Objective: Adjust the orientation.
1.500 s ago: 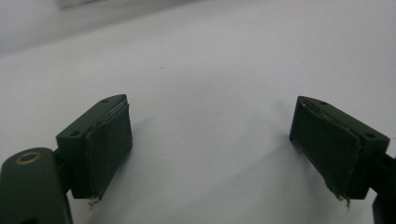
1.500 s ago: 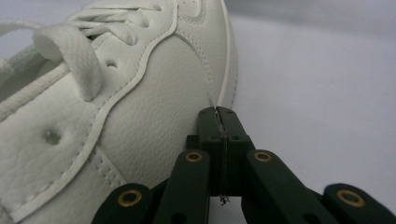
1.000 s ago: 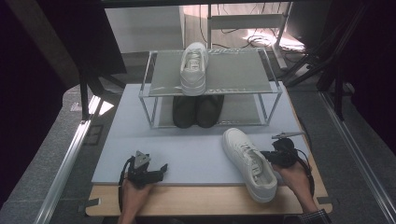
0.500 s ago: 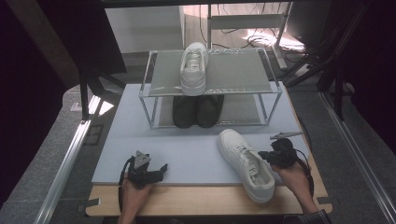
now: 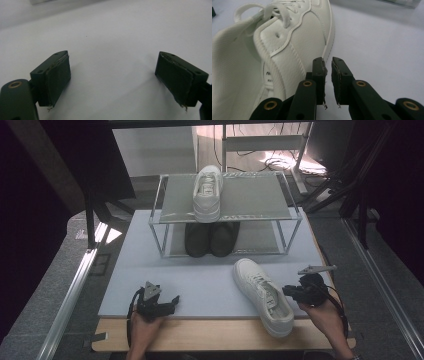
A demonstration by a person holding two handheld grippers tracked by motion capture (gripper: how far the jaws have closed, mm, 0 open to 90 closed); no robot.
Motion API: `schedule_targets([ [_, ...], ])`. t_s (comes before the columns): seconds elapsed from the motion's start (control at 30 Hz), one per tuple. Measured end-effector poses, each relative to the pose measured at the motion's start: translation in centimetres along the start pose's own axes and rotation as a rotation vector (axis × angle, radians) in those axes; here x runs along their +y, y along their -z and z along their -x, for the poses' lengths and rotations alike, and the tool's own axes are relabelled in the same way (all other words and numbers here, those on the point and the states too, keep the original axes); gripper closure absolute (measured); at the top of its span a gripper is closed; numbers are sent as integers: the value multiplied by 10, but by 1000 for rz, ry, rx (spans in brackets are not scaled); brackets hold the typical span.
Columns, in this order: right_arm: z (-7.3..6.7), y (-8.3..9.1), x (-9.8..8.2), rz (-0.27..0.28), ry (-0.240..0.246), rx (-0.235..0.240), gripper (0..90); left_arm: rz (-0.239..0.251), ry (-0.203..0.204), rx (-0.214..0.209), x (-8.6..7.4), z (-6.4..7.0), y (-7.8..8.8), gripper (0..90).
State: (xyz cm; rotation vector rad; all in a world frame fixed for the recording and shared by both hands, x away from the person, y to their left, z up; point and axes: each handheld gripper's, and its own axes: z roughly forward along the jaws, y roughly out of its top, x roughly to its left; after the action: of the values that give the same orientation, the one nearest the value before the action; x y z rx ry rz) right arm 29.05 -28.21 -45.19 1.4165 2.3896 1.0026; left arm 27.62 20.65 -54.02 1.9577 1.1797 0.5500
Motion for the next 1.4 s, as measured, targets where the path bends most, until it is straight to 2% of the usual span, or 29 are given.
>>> schedule_targets([
  [0.33,-4,22,-7,17,6,19,756,-1,0,0,0,0,0,125],
  [0.7,-23,38,-4,24,54,49,695,0,0,0,0,0,0,125],
  [0.83,-28,36,-1,29,73,62,652,0,0,0,0,0,0,125],
  [1.1,-28,18,3,-1,80,61,605,0,0,0,0,0,0,126],
  [1.27,-27,10,6,-15,84,36,636,0,0,0,0,0,0,125],
  [1.4,-25,9,8,-24,67,45,685,0,0,0,0,0,0,125],
])
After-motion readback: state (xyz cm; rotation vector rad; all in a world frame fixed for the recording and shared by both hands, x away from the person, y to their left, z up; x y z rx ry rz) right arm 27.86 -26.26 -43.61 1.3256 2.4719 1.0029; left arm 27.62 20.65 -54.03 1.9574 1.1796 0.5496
